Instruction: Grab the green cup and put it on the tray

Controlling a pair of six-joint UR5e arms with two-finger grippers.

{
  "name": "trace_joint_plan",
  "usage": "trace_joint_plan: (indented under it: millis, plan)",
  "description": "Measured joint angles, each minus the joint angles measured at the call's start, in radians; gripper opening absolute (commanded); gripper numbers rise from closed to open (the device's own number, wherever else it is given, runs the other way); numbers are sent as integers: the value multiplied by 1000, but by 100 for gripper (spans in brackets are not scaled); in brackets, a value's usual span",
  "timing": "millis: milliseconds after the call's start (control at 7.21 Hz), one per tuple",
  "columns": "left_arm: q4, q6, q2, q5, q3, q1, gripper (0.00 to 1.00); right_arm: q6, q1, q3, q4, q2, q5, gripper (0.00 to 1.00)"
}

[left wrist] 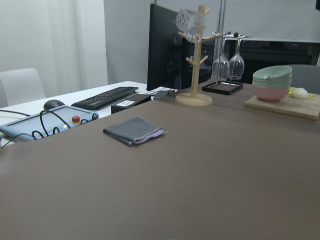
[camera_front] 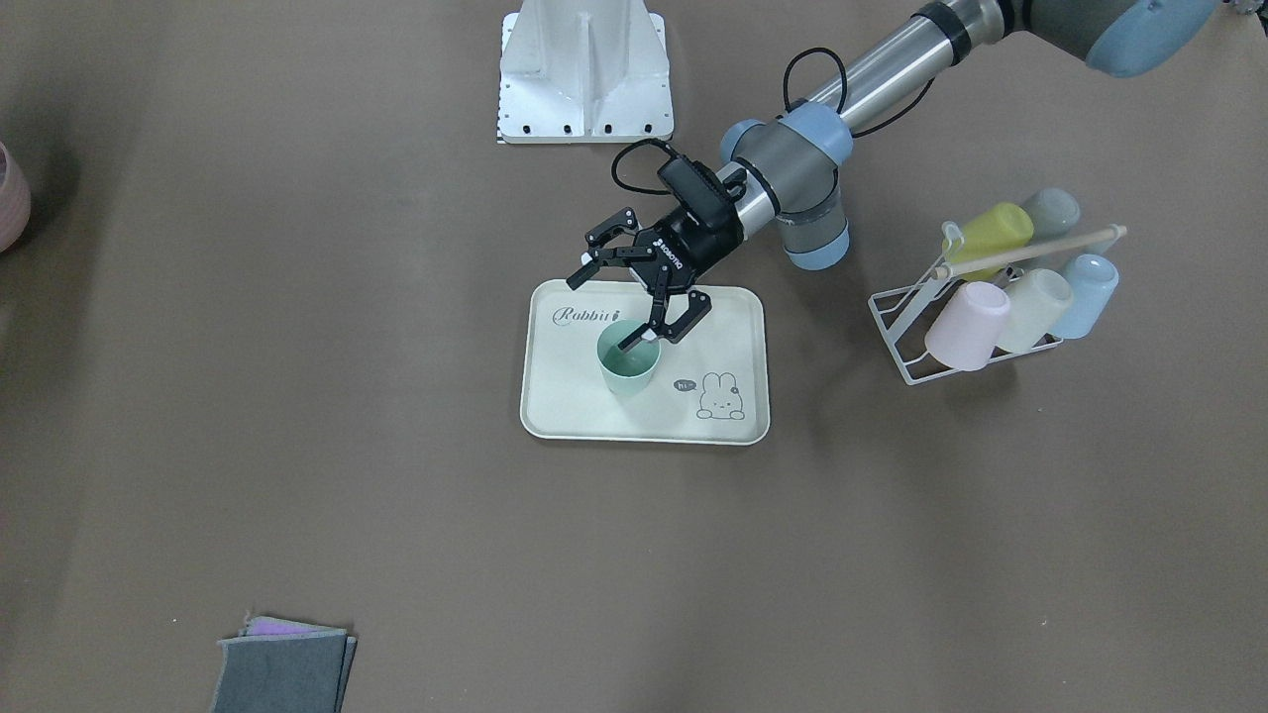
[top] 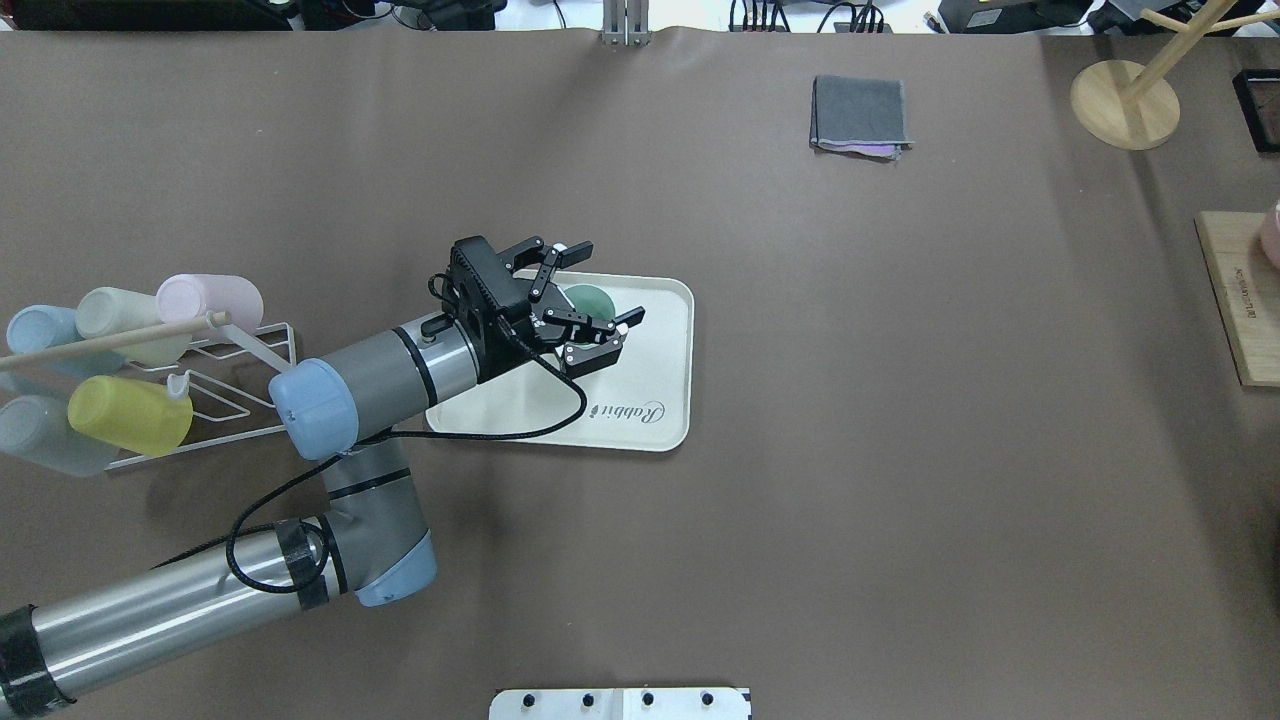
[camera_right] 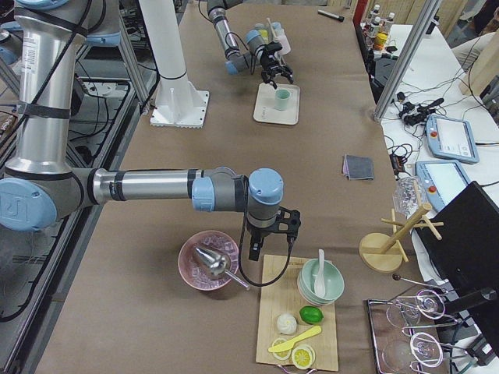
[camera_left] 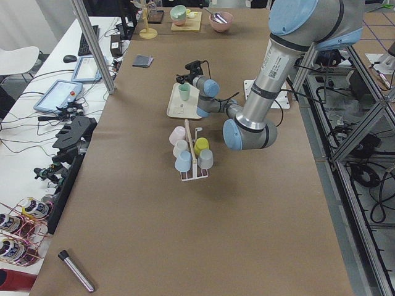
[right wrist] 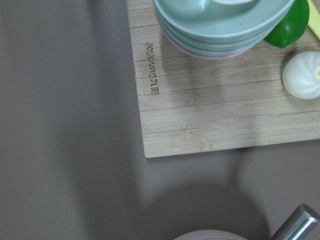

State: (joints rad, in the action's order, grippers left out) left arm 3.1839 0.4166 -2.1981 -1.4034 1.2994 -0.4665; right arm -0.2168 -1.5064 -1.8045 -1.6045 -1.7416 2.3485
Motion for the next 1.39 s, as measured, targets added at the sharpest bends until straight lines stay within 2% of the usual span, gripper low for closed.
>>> trace_joint_plan:
  millis: [139, 416, 555, 694, 832, 971, 1110, 1387]
  plan:
    - [-110, 15, -8, 1, 80, -35, 98, 0, 0, 0, 0, 0, 0, 100]
    - [-543, 34, -48, -2, 256, -182, 98, 3, 0, 1, 0, -1, -1, 100]
    - [-749, 31, -68, -8, 298, -259, 98, 4, 0, 1, 0, -4, -3, 100]
    - [-980, 27, -75, -53, 333, -342, 98, 5, 0, 1, 0, -5, -3, 100]
    - [-1219, 26, -73, -174, 358, -446, 98, 7, 0, 0, 1, -5, -3, 100]
    - [-1414, 26, -53, -340, 372, -569, 98, 8, 0, -1, 1, -5, -3, 100]
    - [-1523, 27, 22, -508, 376, -698, 98, 8, 0, -1, 1, -4, -4, 100]
    - [-1583, 26, 195, -755, 303, -905, 98, 8, 1, -1, 2, 3, -3, 100]
